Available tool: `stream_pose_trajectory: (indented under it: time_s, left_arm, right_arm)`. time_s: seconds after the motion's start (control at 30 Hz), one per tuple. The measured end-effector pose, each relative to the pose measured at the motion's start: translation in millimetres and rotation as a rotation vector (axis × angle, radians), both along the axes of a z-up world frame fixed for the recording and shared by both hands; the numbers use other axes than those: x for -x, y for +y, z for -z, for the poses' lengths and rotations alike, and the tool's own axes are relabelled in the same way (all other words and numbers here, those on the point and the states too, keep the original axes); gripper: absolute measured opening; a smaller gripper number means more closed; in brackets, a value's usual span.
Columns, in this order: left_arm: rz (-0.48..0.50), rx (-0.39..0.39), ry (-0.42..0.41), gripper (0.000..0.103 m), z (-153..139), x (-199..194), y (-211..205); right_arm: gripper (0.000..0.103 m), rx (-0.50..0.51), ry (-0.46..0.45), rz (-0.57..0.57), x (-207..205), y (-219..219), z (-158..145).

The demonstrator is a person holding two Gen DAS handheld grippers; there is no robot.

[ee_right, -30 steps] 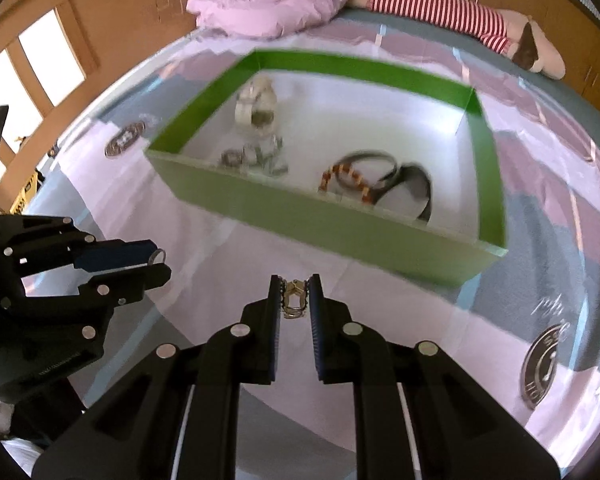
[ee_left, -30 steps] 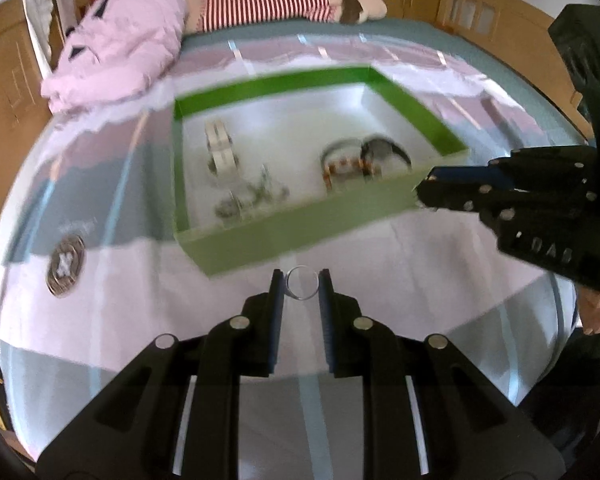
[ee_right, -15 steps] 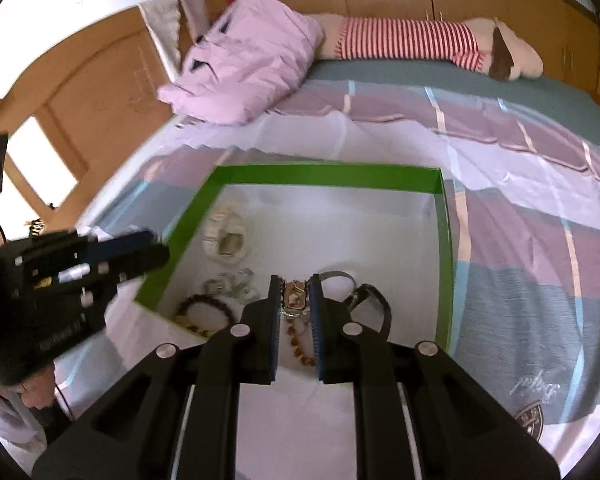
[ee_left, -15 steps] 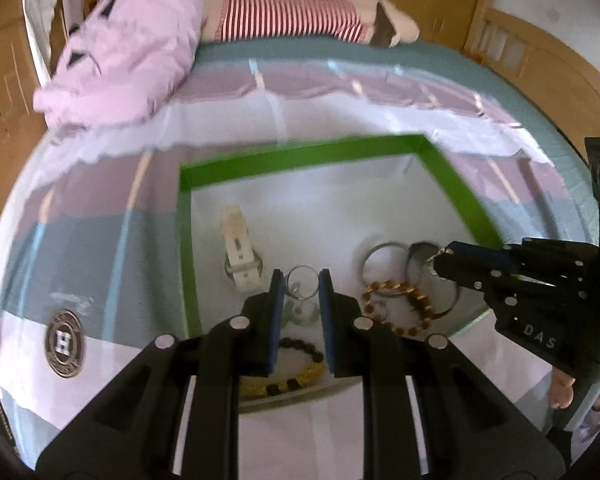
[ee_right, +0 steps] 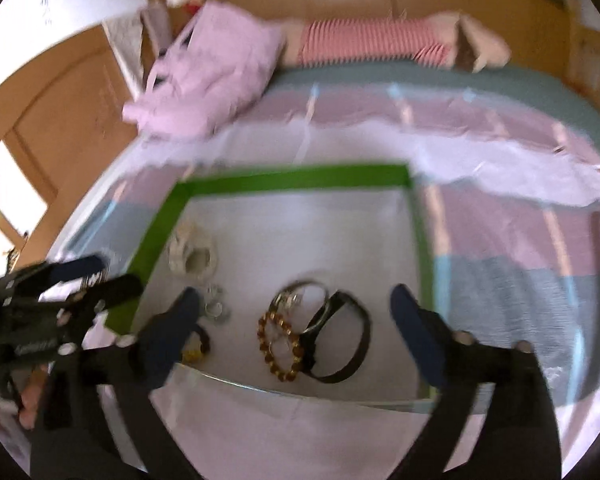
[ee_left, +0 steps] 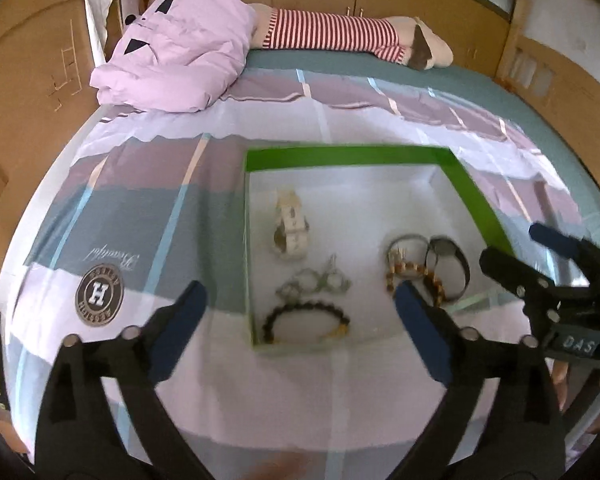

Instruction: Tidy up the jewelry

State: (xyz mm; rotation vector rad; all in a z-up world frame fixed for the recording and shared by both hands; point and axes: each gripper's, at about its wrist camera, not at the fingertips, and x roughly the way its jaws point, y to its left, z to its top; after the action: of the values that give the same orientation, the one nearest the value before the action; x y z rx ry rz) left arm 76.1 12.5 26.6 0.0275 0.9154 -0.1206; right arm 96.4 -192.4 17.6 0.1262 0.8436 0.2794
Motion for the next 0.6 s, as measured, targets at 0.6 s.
stream_pose_trajectory:
  time_s: [0.6]
  left_arm:
    - [0.023, -0.019, -0.002, 0.101, -1.8, 14.6, 0.1]
  right_arm:
    - [0.102, 0.171, -0.044, 0.047, 21.4, 22.7, 1.3]
